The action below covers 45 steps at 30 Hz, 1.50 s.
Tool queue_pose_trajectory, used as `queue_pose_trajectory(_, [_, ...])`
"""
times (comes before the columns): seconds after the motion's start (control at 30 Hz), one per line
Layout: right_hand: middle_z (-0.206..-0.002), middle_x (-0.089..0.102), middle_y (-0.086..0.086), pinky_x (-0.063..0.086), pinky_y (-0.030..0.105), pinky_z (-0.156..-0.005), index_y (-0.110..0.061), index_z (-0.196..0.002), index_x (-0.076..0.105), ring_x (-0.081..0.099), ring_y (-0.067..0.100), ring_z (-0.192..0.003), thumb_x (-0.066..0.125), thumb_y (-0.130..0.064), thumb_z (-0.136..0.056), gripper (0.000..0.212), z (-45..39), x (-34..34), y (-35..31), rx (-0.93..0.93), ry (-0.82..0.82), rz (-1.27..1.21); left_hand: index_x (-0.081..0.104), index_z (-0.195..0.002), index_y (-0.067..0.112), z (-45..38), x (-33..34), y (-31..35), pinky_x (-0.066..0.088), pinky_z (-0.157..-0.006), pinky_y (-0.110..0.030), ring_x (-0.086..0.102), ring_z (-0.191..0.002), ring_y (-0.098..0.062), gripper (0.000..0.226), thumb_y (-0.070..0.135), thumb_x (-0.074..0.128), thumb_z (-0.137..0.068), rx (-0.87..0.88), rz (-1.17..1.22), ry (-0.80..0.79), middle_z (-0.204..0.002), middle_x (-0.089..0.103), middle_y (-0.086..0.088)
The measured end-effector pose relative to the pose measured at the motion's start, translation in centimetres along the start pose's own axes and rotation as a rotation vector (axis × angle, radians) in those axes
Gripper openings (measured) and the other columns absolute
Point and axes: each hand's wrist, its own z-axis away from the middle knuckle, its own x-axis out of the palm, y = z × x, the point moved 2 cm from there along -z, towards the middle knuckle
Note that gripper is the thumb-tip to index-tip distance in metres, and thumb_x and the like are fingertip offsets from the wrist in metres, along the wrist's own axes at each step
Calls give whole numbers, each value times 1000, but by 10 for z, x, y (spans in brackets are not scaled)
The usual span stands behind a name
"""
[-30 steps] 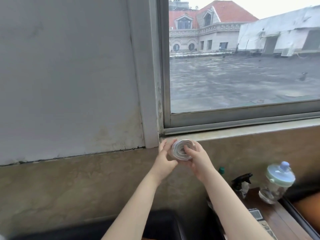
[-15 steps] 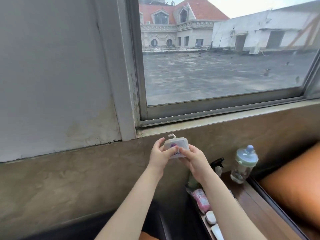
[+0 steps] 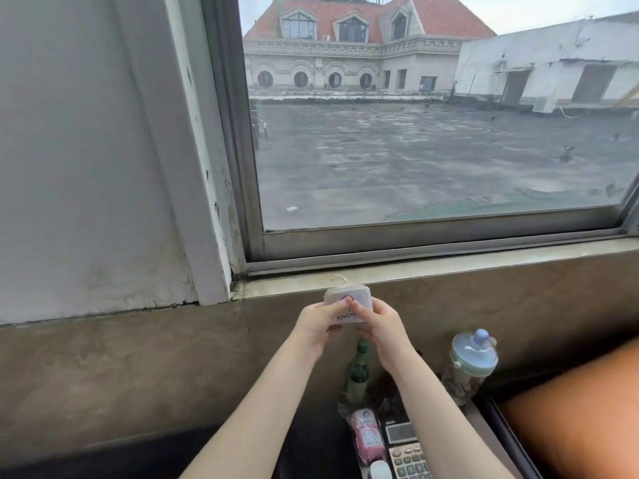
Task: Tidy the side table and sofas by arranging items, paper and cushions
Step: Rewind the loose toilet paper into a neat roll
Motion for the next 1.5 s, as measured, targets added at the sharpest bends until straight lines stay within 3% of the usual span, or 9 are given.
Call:
queue_pose_trajectory(0.23, [-91, 69, 14, 51, 31, -72, -2, -103, 67, 63, 23, -83, 71, -17, -79, 28, -19, -26, -16, -15, -2, -25, 63, -105, 4, -5, 26, 7, 48, -64, -19, 62, -77, -13, 18, 14, 56, -93, 6, 33, -78, -88, 66, -6])
queue_pose_trajectory(0.47, [-98, 70, 15, 49, 45, -88, -10, -100, 70, 63, 30, -93, 68, -21, -84, 19, 17, -31, 13, 56, 27, -3, 61, -102, 4, 32, 21, -16, 53, -64, -19, 64, -78, -14, 16, 9, 46, -98, -47, -15, -72, -90, 67, -7])
queue_pose_trajectory(0.67, [-99, 69, 16, 51, 40, -83, -6, -101, 68, 64, 28, -92, 66, -20, -86, 20, 115, -25, 48, 97, 70, -29, 58, -116, 4, 109, 6, -73, 50, -72, -23, 62, -85, -15, 23, 13, 45, -100, -89, -85, -84, -94, 65, -7])
queue_pose_trajectory(0.77, [-103, 68, 17, 55, 42, -80, -4, -110, 64, 66, 31, -94, 71, -33, -78, 43, 164, -28, 70, 112, 161, -21, 59, -113, 9, 149, 8, -100, 46, -67, -22, 59, -83, -12, 20, 18, 48, -99, -115, -139, -74, -96, 64, -5])
queue_pose_trajectory(0.83, [-104, 67, 17, 55, 31, -64, -2, -114, 58, 67, 28, -91, 71, -34, -80, 49, 189, -35, 75, 128, 215, -12, 60, -118, 6, 166, 10, -114, 43, -64, -22, 58, -82, -10, 26, 19, 52, -97, -124, -162, -61, -103, 63, -8])
queue_pose_trajectory(0.9, [-100, 66, 16, 49, 21, -54, -2, -108, 56, 65, 21, -82, 65, -23, -87, 31, 203, -46, 72, 122, 225, 2, 61, -117, 2, 176, 18, -123, 48, -56, -21, 59, -80, -12, 28, 19, 55, -95, -122, -150, -56, -105, 63, -11])
queue_pose_trajectory(1.2, [-101, 65, 8, 49, 29, -70, -11, -108, 53, 64, 20, -90, 74, -18, -78, 37, 195, -120, 73, 146, 118, 89, 62, -116, -2, 167, 74, -162, 52, -61, -22, 65, -81, -18, 30, 15, 60, -92, -89, -106, 139, -104, 68, -17])
queue_pose_trajectory(1.37, [-97, 65, 6, 45, 24, -65, -14, -103, 55, 62, 16, -84, 75, -24, -67, 43, 201, -161, 78, 209, 85, 62, 65, -115, 7, 172, 111, -198, 51, -90, -38, 62, -103, -22, 25, 13, 58, -93, -119, -207, 144, -109, 68, -9])
queue_pose_trajectory(1.5, [-96, 66, 8, 45, 24, -66, -6, -108, 56, 62, 18, -84, 76, -15, -72, 42, 224, -169, 105, 234, 136, 47, 66, -114, 9, 192, 109, -218, 47, -72, -22, 59, -86, -9, 24, 9, 59, -91, -136, -232, 190, -105, 67, -6])
